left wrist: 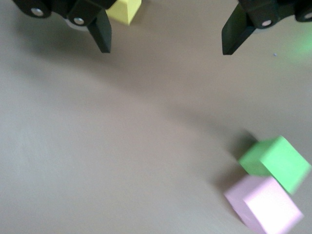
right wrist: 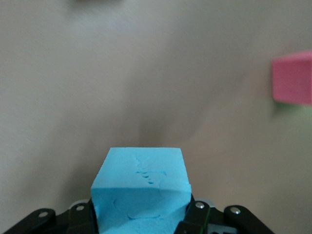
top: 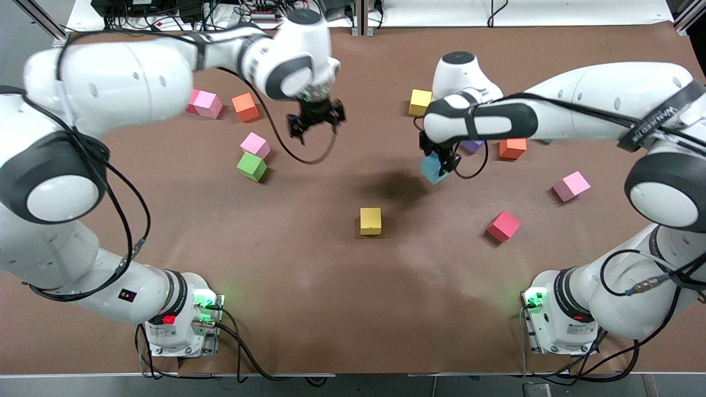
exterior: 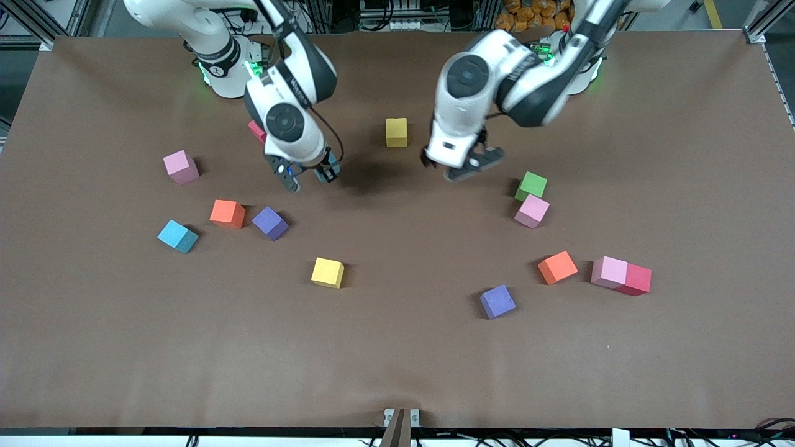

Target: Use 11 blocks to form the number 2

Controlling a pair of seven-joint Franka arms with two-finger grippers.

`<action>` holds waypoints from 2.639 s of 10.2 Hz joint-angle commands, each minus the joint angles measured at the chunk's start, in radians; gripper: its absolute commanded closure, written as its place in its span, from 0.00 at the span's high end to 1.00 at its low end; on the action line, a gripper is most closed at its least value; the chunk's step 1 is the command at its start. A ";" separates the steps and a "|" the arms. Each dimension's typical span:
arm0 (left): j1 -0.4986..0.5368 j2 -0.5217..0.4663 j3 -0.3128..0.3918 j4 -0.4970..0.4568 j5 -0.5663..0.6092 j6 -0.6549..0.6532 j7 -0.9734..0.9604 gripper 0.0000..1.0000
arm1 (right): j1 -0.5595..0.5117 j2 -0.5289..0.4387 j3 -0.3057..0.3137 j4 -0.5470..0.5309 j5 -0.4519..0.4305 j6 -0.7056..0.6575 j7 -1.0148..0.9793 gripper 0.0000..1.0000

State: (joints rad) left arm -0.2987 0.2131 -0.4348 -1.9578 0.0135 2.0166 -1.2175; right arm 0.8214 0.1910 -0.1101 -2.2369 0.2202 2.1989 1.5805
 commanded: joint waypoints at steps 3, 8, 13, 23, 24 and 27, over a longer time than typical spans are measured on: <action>0.176 -0.040 0.044 -0.119 0.120 0.013 0.123 1.00 | 0.114 -0.048 0.090 -0.150 0.016 0.239 0.291 0.00; 0.210 0.002 0.065 -0.220 0.131 0.211 0.721 1.00 | 0.116 -0.028 0.167 -0.158 0.018 0.309 0.463 0.00; 0.210 0.002 0.067 -0.335 0.131 0.352 1.036 1.00 | 0.102 -0.005 0.190 -0.165 0.094 0.346 0.472 0.00; 0.257 0.012 0.091 -0.349 0.126 0.360 1.277 1.00 | 0.111 0.099 0.210 -0.162 0.180 0.482 0.474 0.00; 0.257 0.020 0.106 -0.345 0.128 0.367 1.277 1.00 | 0.116 0.099 0.210 -0.164 0.238 0.516 0.472 0.00; 0.257 0.063 0.111 -0.325 0.126 0.407 1.276 1.00 | 0.133 0.099 0.210 -0.164 0.260 0.525 0.483 0.00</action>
State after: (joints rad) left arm -0.0431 0.2501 -0.3241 -2.2902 0.1275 2.3937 0.0733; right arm 0.9437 0.2940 0.0905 -2.3921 0.4506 2.7006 2.0408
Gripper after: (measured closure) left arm 0.000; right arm 0.410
